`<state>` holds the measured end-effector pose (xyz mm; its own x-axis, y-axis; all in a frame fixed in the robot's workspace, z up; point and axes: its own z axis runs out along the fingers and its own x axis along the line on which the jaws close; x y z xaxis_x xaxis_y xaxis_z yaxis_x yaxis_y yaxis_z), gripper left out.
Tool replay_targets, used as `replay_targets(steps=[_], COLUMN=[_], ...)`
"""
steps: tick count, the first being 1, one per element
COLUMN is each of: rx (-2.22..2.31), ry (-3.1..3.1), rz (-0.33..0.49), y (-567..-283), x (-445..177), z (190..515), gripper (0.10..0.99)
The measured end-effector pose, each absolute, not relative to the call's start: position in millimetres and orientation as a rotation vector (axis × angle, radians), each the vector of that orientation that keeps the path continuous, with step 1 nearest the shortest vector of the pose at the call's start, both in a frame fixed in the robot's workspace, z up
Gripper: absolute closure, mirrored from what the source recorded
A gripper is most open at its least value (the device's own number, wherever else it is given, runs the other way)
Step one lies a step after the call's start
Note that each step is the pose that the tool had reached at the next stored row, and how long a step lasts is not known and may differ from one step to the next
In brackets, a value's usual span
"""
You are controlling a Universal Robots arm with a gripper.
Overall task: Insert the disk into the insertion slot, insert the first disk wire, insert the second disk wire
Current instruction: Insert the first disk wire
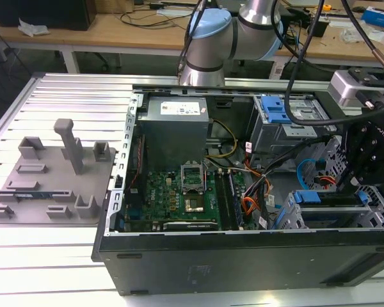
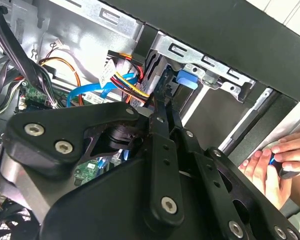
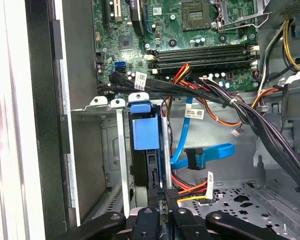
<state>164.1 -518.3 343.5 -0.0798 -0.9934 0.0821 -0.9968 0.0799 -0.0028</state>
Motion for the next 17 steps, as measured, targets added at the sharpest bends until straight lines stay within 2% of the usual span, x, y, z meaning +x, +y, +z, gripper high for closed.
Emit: replay_targets(steps=[17], rx=[2.128], ry=[-2.204], rz=[0.062], y=[-518.7], x=[169.7], z=[343.4], gripper=[0.922])
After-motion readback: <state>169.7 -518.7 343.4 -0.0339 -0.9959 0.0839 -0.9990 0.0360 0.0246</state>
